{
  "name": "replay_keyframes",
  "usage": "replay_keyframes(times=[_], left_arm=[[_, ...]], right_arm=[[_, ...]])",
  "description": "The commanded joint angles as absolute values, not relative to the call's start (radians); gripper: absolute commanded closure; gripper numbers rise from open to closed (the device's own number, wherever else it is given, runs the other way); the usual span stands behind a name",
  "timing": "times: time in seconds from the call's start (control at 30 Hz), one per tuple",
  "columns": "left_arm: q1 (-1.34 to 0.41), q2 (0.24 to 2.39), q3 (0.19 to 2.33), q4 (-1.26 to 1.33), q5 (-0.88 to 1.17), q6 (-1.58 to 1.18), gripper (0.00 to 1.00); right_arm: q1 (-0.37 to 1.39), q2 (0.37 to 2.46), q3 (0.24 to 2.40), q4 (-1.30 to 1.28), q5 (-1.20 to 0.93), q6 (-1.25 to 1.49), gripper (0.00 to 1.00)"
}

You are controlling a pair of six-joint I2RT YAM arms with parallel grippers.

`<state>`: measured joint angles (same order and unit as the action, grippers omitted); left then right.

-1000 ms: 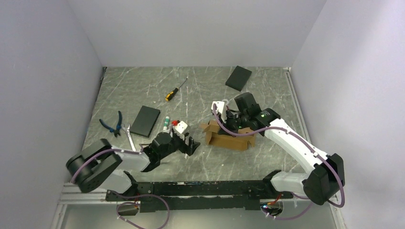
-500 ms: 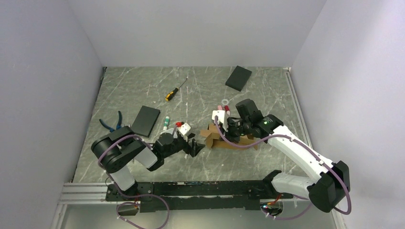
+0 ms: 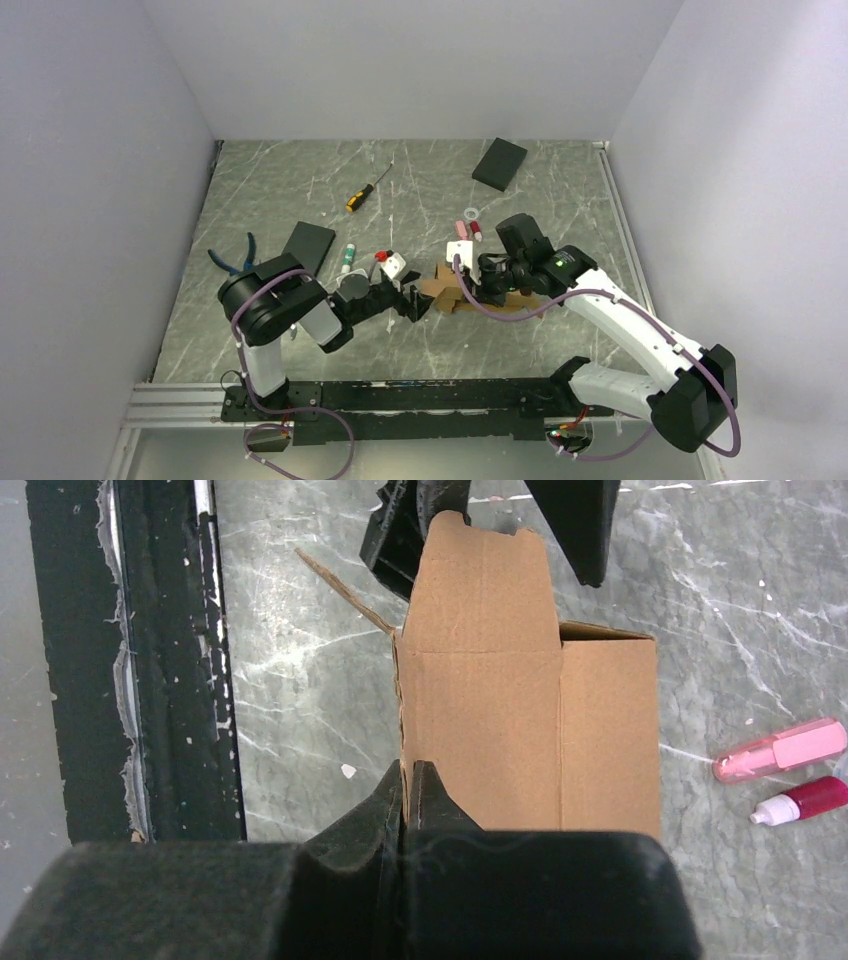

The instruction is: Fold the paper box

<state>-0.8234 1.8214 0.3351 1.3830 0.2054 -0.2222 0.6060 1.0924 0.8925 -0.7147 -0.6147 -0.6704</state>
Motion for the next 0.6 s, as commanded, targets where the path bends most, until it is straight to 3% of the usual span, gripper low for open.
replay_keyframes(times=[0.0, 0.57], left_arm=[[-0.822, 1.875, 0.365, 1.496, 0.203, -0.213, 0.17], [-0.945, 1.965, 0.416, 1.554, -0.099, -0.143, 0.27]], right_arm=[[0.611, 1.072, 0.876, -0.756, -0.634, -0.701, 1.0], [0.614, 1.072, 0.855, -0.738, -0.649, -0.684, 1.0]])
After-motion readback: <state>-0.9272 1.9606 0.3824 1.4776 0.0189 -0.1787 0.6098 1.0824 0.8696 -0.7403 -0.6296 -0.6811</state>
